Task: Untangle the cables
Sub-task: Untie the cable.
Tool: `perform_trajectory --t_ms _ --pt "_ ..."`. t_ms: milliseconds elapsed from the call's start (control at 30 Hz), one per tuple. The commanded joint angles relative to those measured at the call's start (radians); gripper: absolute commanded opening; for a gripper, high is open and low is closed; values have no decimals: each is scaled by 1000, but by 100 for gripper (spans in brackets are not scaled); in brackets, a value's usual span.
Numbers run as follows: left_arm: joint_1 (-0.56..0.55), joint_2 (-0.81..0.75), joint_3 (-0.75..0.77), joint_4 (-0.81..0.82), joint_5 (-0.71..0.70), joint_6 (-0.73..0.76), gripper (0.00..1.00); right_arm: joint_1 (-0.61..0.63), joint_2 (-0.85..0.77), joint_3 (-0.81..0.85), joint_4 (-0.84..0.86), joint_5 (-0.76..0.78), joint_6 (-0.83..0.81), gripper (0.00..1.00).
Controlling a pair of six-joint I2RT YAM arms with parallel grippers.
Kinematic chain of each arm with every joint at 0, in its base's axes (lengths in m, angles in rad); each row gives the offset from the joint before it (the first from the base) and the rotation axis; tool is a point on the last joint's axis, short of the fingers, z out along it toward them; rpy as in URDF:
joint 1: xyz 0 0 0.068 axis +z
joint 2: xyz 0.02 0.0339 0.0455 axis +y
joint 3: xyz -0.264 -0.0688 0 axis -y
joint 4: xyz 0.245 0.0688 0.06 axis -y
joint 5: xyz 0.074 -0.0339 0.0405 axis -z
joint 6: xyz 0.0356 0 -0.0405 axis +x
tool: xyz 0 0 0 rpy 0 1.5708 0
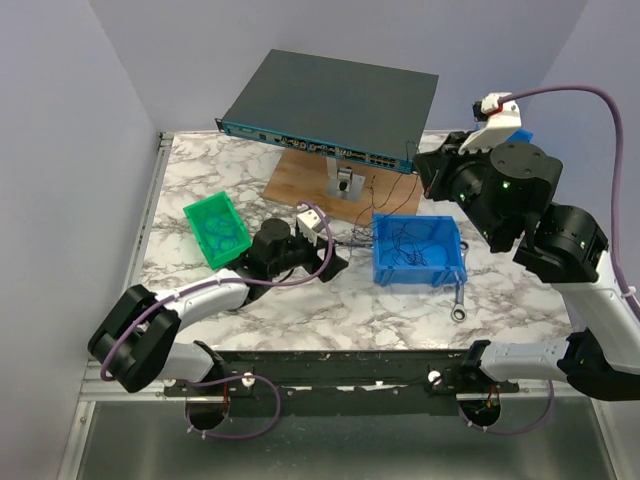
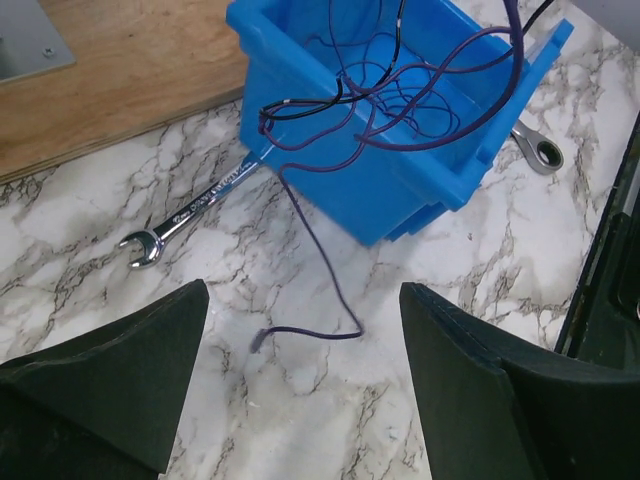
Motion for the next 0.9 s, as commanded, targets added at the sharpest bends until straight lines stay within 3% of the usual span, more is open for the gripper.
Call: perform_trajectory --t_ms 0,167,567,667,767,800,867 --pt "-5 47 69 35 -19 3 80 1 2 43 -12 -11 -27 1" --pt "-5 146 157 -1 -51 -18 80 2 9 80 -20 -13 -37 1" --pt "-67 299 287 128 18 -104 80 2 18 111 -25 -9 -44 1" --pt "-79 334 319 132 25 -111 76 2 20 111 -23 -11 -41 1" --pt "-84 373 337 163 52 -127 65 2 22 115 -22 -11 -39 1" --pt "-86 389 340 180 66 -135 51 2 24 117 -22 -10 -39 1" --pt "-86 402 328 224 72 -150 13 1 22 120 -23 2 -38 1"
